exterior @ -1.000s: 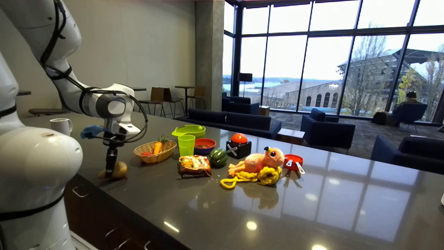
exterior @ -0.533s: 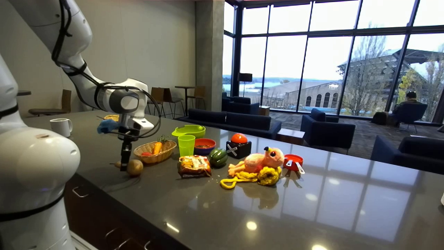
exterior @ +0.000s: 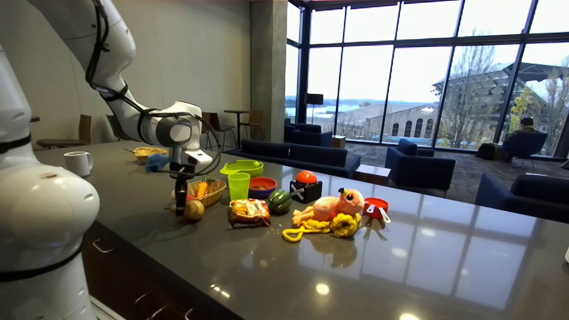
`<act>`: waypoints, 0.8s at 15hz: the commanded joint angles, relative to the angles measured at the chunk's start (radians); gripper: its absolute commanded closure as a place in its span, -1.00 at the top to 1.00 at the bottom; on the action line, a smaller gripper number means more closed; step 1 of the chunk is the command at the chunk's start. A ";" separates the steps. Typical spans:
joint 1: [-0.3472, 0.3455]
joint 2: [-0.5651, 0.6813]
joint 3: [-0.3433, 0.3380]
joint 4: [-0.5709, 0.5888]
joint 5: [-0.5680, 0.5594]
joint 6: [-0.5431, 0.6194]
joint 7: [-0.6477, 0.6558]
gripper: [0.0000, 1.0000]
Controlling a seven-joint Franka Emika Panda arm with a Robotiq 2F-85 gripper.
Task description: Move the pear to the left, then push them backwards
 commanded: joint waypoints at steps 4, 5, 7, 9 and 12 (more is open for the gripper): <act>-0.025 0.119 -0.023 0.061 -0.113 0.119 0.029 -0.58; -0.027 0.129 -0.030 0.068 -0.124 0.126 0.030 -0.58; -0.028 0.139 -0.045 0.079 -0.138 0.134 0.029 -0.58; -0.027 0.141 -0.059 0.084 -0.121 0.131 0.015 -0.58; -0.013 0.106 -0.065 0.069 -0.043 0.093 -0.039 0.50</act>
